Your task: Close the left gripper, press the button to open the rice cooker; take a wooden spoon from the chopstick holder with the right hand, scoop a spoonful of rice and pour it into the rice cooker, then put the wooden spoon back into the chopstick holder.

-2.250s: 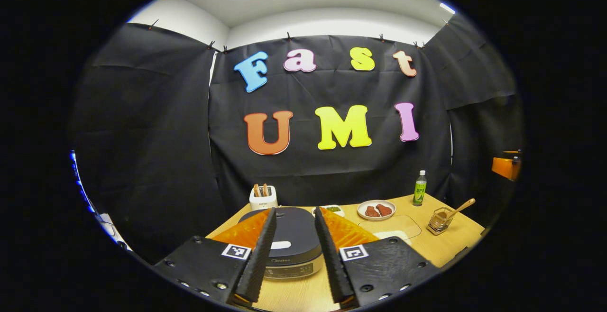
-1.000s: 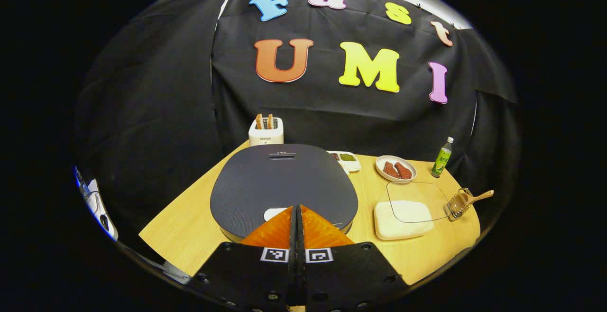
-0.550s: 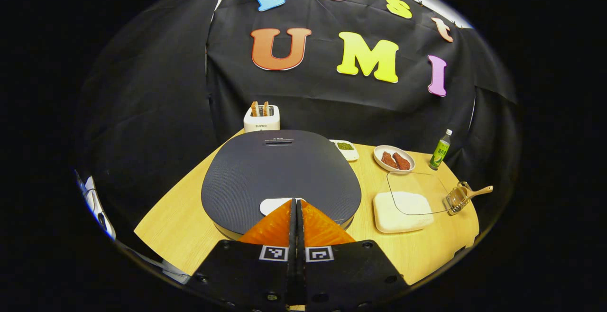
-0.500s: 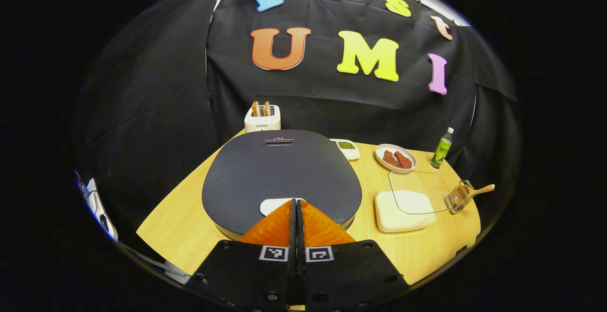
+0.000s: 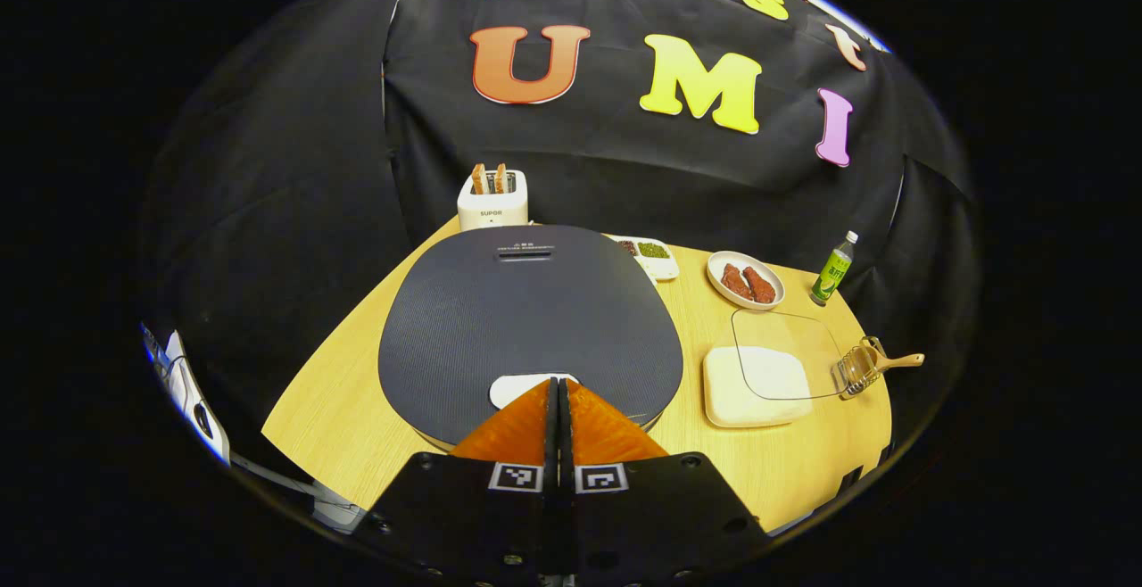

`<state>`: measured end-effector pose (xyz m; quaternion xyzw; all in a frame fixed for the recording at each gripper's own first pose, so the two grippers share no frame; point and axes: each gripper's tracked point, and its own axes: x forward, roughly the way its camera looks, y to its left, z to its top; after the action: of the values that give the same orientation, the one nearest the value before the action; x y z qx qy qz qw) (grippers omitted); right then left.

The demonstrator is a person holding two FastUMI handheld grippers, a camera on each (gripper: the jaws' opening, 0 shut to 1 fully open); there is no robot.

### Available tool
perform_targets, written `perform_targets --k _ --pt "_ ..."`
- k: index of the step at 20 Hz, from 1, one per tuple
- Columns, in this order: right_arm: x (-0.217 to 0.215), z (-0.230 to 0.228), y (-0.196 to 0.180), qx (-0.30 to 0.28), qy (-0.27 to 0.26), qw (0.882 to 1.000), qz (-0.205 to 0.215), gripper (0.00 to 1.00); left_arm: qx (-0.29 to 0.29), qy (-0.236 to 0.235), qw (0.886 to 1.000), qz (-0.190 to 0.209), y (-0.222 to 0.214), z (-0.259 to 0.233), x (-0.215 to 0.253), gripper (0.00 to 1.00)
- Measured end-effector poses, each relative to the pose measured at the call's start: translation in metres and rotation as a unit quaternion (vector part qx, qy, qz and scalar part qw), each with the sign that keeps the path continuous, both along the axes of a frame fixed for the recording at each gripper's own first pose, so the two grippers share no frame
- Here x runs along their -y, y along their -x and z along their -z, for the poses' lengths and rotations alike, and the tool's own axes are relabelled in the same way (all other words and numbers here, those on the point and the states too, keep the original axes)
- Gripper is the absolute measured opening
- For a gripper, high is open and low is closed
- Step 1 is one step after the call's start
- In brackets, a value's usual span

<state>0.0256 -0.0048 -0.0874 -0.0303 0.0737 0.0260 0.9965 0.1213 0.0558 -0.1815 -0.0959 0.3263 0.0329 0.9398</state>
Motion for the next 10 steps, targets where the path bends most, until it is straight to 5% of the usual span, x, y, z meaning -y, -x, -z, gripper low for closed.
perform_targets --k 10 --pt "-0.017 -0.01 0.022 0.013 0.012 0.999 -0.027 1.0 -0.053 0.015 0.998 0.006 0.002 0.0 -0.001 0.0"
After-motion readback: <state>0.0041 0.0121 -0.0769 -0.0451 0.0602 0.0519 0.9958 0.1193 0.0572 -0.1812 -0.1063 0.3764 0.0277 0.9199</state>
